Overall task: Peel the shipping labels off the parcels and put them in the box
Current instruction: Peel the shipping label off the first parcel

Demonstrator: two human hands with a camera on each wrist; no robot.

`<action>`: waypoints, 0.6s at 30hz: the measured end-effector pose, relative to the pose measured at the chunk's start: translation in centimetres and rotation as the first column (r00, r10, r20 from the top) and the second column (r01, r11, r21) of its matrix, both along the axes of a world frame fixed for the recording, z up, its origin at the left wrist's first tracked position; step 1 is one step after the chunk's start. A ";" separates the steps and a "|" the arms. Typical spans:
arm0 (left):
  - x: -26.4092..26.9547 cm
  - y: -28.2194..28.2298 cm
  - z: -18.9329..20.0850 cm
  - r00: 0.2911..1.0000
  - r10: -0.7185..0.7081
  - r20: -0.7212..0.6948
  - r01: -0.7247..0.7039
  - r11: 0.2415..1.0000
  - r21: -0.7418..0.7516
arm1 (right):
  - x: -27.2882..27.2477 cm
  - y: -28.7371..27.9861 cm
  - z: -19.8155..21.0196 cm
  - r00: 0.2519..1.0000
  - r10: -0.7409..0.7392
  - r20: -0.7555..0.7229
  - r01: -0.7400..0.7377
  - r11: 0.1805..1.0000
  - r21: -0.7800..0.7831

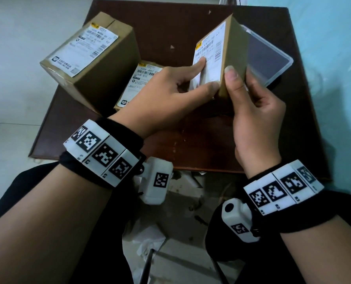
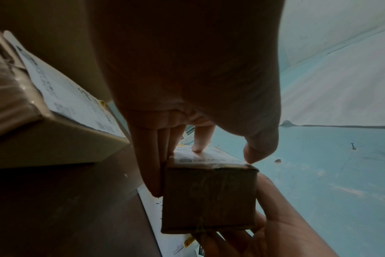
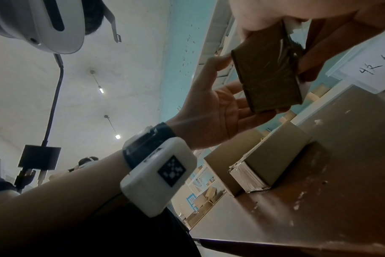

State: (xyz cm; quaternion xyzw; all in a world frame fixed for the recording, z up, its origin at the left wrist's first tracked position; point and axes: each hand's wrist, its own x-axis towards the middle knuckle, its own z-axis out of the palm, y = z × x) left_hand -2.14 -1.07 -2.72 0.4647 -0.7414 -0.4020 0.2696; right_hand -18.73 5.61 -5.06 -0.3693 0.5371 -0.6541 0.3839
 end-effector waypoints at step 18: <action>0.5 0.4 0.7 1.000 -0.007 0.015 0.008 1.000 -0.028 | 0.1 0.2 0.1 1.000 0.002 -0.012 -0.001 0.999 0.034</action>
